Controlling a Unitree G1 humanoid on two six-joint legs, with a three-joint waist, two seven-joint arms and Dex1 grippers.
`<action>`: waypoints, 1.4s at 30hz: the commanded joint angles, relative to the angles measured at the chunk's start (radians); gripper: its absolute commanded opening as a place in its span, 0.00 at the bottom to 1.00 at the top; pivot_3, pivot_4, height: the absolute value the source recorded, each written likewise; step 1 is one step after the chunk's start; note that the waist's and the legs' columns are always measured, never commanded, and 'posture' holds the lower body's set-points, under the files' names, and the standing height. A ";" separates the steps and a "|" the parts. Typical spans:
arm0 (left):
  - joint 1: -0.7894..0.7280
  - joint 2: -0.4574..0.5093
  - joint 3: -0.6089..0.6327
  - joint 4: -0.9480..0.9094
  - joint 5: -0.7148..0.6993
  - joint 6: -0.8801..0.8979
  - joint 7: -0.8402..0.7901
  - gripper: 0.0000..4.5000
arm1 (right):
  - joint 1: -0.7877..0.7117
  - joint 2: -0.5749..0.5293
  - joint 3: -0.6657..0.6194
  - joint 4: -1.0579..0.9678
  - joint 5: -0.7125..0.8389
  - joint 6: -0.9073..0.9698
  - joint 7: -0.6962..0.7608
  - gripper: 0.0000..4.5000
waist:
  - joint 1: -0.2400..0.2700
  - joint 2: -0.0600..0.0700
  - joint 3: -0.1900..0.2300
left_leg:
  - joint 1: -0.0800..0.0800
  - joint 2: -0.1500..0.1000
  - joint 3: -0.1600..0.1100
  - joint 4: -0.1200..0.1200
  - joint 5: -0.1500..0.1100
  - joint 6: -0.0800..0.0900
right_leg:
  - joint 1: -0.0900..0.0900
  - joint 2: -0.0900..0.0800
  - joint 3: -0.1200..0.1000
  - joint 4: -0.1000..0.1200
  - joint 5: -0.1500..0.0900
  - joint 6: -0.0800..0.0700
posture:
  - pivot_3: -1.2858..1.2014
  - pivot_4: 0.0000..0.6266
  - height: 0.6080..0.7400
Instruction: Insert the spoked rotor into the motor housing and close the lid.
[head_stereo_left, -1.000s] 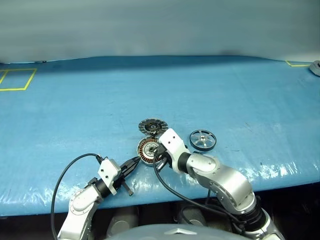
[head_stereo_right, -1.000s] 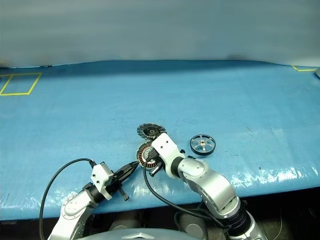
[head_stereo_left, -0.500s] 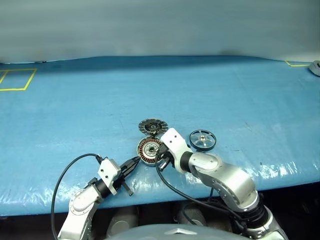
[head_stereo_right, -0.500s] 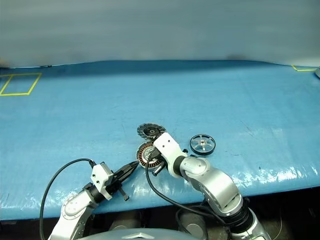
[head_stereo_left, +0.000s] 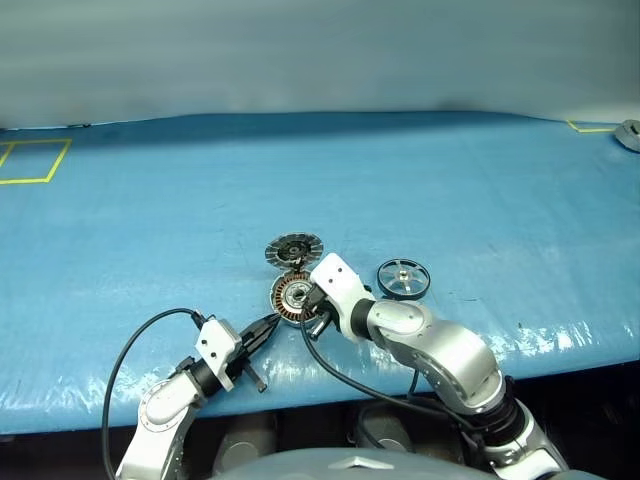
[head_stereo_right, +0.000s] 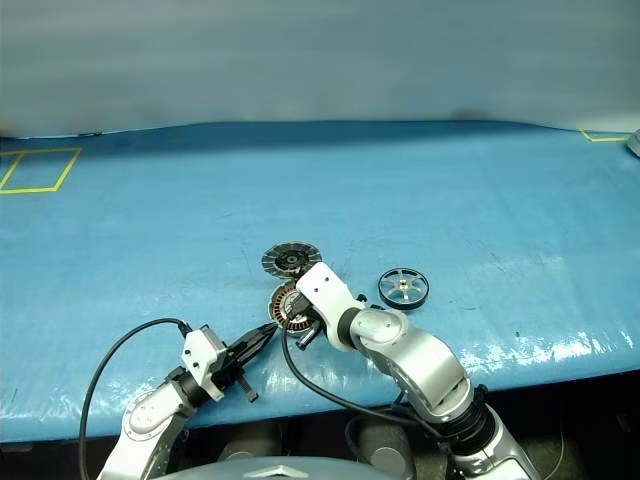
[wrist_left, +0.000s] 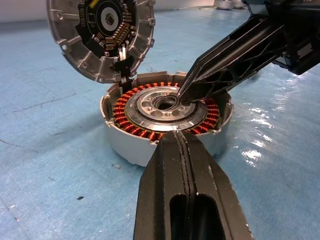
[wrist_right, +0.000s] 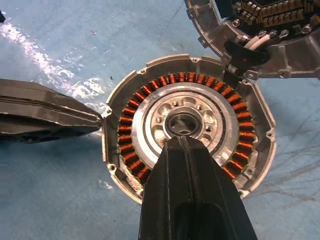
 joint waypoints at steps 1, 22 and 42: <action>0.007 0.004 -0.015 0.013 0.004 0.003 -0.002 0.00 | 0.015 0.013 -0.009 -0.017 0.002 -0.082 0.013 0.00 | 0.000 0.000 0.000 | 0.000 0.000 0.000 0.000 0.000 0.000 | 0.000 0.000 0.000 0.000 0.000 0.000 | 0.52 0.24 1.00; 0.004 0.002 -0.024 0.047 -0.002 -0.010 -0.006 0.00 | 0.043 -0.015 -0.033 -0.037 0.014 -0.026 0.023 0.00 | 0.006 0.000 0.000 | 0.000 0.000 0.000 0.001 0.000 0.000 | 0.001 0.000 0.000 0.000 0.000 0.000 | 0.52 0.24 1.00; 0.010 -0.002 -0.037 0.063 -0.006 -0.024 -0.013 0.00 | 0.051 0.055 -0.062 0.001 -0.022 -0.082 -0.044 0.00 | 0.003 0.001 -0.001 | 0.000 0.000 0.000 0.001 0.000 0.000 | 0.000 0.000 0.000 0.000 0.000 0.001 | 0.52 0.24 1.00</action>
